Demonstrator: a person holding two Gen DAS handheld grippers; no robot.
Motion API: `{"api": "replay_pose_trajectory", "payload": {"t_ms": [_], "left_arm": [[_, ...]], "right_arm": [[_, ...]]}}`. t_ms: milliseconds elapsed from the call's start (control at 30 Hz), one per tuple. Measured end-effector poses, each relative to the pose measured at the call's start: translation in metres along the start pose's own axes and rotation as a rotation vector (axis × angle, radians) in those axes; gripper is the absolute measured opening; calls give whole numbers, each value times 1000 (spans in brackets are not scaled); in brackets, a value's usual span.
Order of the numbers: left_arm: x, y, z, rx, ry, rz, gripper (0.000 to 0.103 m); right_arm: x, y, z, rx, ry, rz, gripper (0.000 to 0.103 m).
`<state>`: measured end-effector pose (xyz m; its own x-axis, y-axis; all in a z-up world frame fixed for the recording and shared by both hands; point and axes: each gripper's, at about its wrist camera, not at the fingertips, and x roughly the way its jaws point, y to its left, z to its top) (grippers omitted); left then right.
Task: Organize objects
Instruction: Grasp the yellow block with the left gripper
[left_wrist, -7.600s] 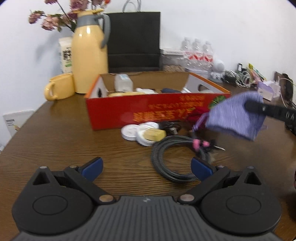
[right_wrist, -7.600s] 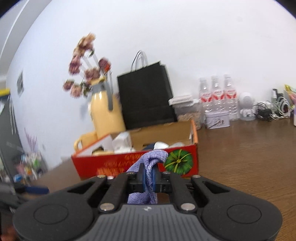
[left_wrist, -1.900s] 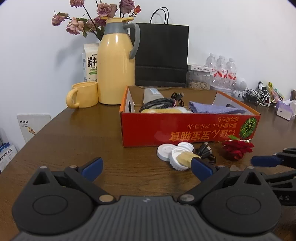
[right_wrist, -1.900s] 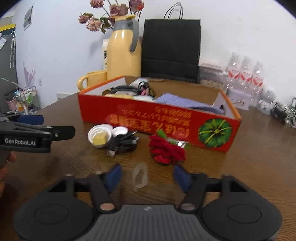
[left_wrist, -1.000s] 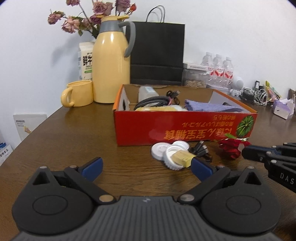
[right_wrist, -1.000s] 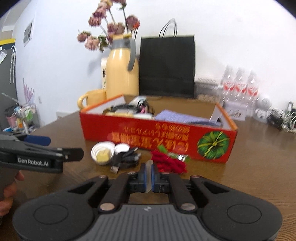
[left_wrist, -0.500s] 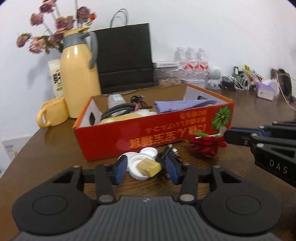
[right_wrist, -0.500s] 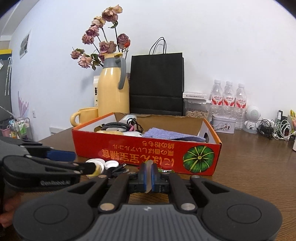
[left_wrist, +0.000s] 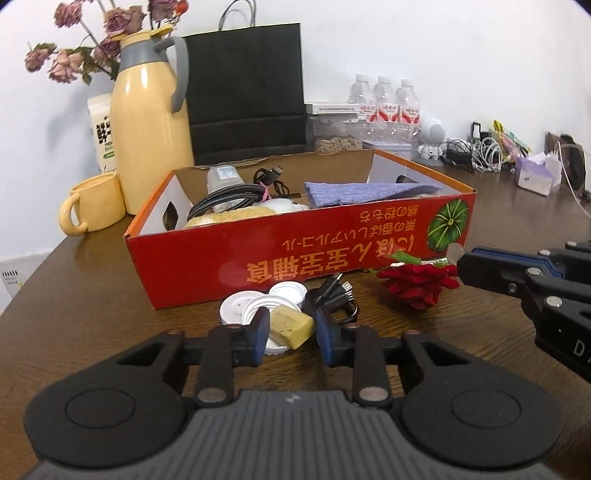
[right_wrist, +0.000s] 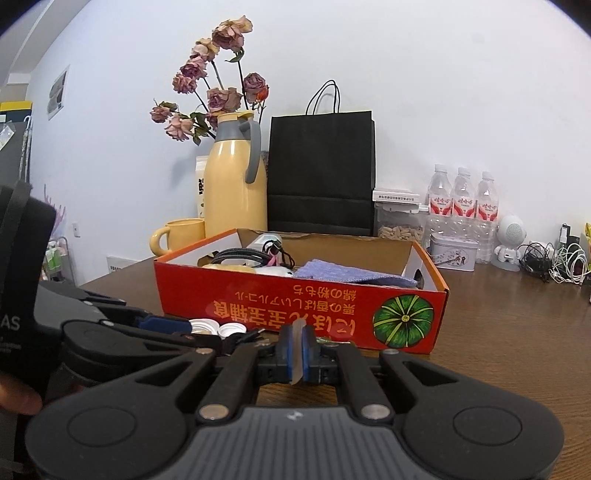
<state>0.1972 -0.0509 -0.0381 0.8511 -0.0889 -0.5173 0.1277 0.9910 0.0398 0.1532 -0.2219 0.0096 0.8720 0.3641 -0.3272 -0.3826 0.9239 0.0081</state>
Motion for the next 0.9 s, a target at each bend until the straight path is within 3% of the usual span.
{"api": "replay_pose_trajectory", "payload": {"t_ms": [233, 600, 733, 900], "left_arm": [[-11, 6, -2, -40, -45, -20, 14], [-17, 9, -6, -52, -50, 0, 13], [-11, 15, -8, -99, 18, -12, 15], [-10, 18, -10, -114, 26, -3, 20]], "right_arm": [[0, 0, 0, -2, -1, 3, 4], [0, 1, 0, -3, -1, 3, 4], [-1, 1, 0, -4, -2, 4, 4], [-1, 2, 0, -5, -2, 5, 4]]}}
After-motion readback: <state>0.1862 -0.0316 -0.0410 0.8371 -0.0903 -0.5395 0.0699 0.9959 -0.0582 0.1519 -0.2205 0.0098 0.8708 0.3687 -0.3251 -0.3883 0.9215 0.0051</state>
